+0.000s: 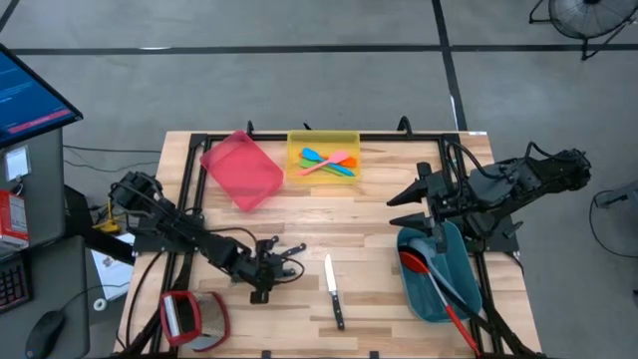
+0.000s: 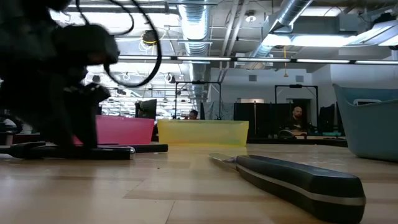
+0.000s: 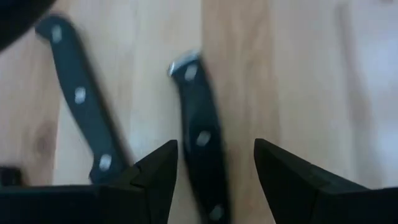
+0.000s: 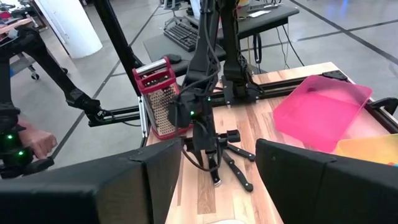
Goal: Pick & Place Kitchen Items
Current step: Put the black knife into the pink bin
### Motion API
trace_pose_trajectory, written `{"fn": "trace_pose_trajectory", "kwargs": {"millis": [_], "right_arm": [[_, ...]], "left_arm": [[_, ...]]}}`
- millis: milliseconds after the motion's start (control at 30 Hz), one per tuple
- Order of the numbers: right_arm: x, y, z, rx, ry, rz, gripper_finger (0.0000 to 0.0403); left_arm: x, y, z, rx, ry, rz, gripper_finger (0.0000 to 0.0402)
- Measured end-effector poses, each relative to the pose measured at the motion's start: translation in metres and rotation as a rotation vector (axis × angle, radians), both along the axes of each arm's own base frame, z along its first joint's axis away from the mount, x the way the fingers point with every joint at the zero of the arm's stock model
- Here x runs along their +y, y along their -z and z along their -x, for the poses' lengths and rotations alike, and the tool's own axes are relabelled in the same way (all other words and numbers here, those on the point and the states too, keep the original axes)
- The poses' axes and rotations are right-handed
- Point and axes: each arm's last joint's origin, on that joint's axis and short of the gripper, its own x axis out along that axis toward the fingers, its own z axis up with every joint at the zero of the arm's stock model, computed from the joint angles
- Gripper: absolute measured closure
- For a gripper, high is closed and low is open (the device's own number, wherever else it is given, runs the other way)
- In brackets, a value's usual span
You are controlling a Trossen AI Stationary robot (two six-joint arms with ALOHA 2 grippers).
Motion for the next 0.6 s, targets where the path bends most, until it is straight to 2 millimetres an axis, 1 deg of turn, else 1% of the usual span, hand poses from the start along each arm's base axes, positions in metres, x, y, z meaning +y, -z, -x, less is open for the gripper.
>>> {"fn": "trace_pose_trajectory", "kwargs": {"millis": [167,600], "right_arm": [[0.0,0.0,0.0,0.0,0.001,-0.002,0.0201],[-0.0001,0.0,0.0,0.001,0.004,-0.01,0.0201]], "left_arm": [[0.003,0.0074,0.0066,0.029,0.016,0.009,0.0229],[0.0039,0.0086,0.0075,0.032,0.033,0.005,0.0276]]}}
